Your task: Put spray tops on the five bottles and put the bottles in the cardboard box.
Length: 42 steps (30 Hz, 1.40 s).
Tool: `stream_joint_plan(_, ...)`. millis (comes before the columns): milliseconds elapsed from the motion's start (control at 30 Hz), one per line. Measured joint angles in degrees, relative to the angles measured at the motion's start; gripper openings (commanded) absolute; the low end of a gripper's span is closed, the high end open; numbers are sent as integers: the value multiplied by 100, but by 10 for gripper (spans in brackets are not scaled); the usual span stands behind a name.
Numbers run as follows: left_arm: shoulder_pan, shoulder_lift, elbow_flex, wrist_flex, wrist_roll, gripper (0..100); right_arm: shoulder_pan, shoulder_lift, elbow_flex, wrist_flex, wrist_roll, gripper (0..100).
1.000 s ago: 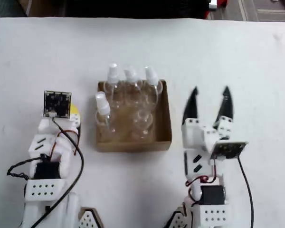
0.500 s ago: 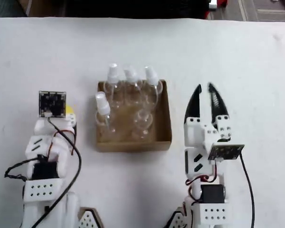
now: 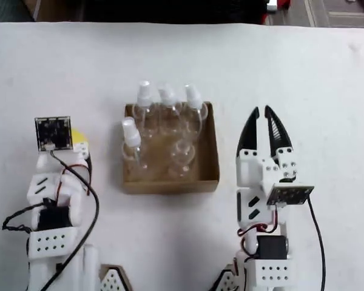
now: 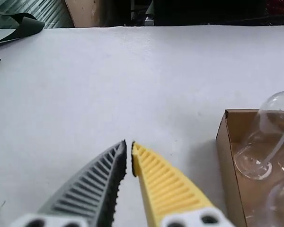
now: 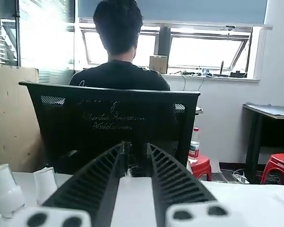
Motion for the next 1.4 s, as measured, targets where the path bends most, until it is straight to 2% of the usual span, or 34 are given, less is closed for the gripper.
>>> stream_joint_plan(167,0,0,0,0,18,24,26,0,0,-9,176,24)
stream_joint_plan(367,0,0,0,0,26,23,26,0,-105,-132,1398,15)
stream_joint_plan(467,0,0,0,0,26,23,35,9,-624,853,2040,16)
stream_joint_plan(633,114,0,0,0,26,22,53,9,-1925,2690,2497,16)
stream_joint_plan(867,123,0,0,70,26,24,677,237,-2708,3033,2778,16)
stream_joint_plan(1033,123,0,0,70,26,24,1046,1618,-3323,3068,3780,16)
stream_joint_plan(1167,123,0,0,70,26,24,1231,3446,-4044,3473,4756,19)
stream_joint_plan(1267,149,0,0,70,26,24,1371,5002,-4747,4255,5495,39)
stream_joint_plan(1400,149,0,0,70,26,24,1495,6980,-6031,5591,5688,149)
